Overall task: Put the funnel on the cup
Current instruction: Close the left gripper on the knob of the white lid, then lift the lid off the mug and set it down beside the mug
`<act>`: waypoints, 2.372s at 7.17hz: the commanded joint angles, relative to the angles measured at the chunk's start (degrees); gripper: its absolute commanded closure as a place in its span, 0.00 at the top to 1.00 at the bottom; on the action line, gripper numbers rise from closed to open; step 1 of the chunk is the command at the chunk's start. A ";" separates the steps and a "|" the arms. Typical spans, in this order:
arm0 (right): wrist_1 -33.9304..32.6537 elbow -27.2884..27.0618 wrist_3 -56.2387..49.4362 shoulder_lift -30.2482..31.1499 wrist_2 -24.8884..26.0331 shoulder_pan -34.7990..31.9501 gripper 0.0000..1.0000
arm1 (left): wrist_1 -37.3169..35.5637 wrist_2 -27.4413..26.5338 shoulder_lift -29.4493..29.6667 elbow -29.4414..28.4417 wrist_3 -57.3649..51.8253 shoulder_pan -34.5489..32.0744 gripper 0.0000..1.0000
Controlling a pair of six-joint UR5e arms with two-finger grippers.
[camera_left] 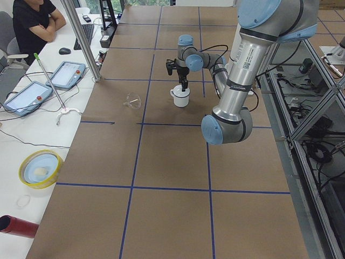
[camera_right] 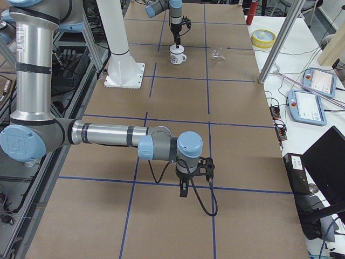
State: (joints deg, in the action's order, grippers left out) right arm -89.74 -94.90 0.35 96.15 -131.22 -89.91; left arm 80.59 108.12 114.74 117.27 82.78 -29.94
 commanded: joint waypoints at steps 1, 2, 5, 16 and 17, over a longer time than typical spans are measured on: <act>0.00 -0.02 0.00 0.00 0.00 0.00 1.00 | 0.01 -0.01 0.05 -0.11 0.02 0.06 0.57; 0.00 -0.02 0.00 0.00 0.00 0.00 1.00 | 0.01 -0.01 0.05 -0.02 0.02 0.06 0.41; 0.00 -0.02 0.00 0.00 0.00 0.00 1.00 | -0.08 0.43 0.22 0.59 0.02 -0.12 0.00; 0.00 0.07 0.00 0.00 0.00 0.00 1.00 | 16.34 0.34 -22.23 8.01 -15.11 -8.91 0.00; 0.00 -0.02 0.00 0.00 0.00 0.00 1.00 | 23.40 -0.62 -22.54 3.19 -10.49 -8.12 0.00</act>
State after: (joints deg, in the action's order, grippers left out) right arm -89.74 -94.87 0.35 96.15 -131.22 -89.91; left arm 94.75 108.27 94.77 124.98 68.92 -38.62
